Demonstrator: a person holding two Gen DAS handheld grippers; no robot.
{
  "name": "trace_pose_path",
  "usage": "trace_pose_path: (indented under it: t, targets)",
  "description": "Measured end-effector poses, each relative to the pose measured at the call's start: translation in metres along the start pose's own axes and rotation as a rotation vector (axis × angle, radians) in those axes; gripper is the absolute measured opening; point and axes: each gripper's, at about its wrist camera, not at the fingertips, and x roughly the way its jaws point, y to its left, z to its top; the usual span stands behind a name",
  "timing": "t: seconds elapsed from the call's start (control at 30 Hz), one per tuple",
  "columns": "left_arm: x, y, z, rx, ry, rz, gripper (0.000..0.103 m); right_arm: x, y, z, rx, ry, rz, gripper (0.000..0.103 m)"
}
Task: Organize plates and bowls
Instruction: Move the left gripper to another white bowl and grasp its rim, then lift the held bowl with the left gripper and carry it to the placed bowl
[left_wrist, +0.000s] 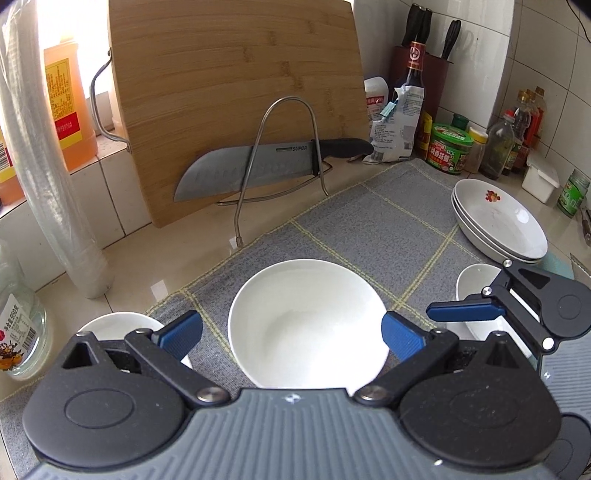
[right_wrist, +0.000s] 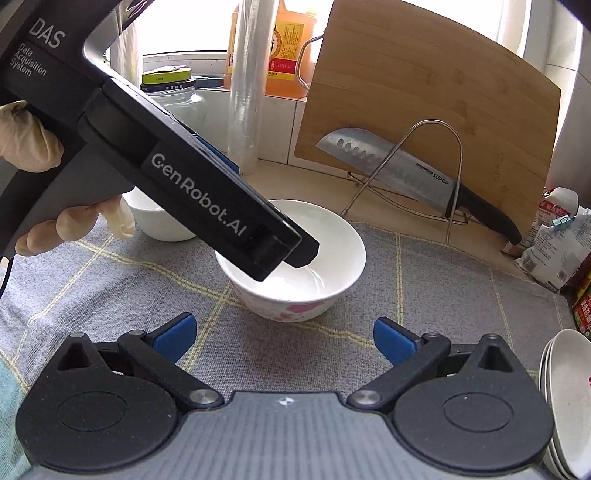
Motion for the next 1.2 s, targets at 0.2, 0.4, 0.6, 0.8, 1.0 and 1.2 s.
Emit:
trace_pose_path:
  t: [0.2, 0.4, 0.6, 0.8, 1.0, 1.2]
  targets:
    - [0.017, 0.004, 0.007, 0.007, 0.033, 0.003, 0.102, 0.014, -0.002, 0.002, 0.027, 0.026, 0.007, 0.103]
    - [0.025, 0.005, 0.011, 0.015, 0.046, 0.005, 0.102, 0.024, -0.001, 0.006, 0.036, 0.026, 0.031, 0.103]
    - [0.033, 0.009, 0.013, 0.004, 0.072, -0.020, 0.102, 0.031, -0.002, 0.008, 0.043, 0.020, 0.047, 0.103]
    - [0.039, 0.008, 0.015, 0.009, 0.101, -0.037, 0.101, 0.038, -0.003, 0.008, 0.049, 0.013, 0.033, 0.103]
    - [0.045, 0.005, 0.016, 0.037, 0.123, -0.049, 0.100, 0.044, -0.007, 0.010, 0.053, 0.004, 0.026, 0.103]
    - [0.049, 0.008, 0.016, 0.018, 0.135, -0.047, 0.096, 0.047, -0.009, 0.012, 0.051, -0.012, 0.017, 0.102]
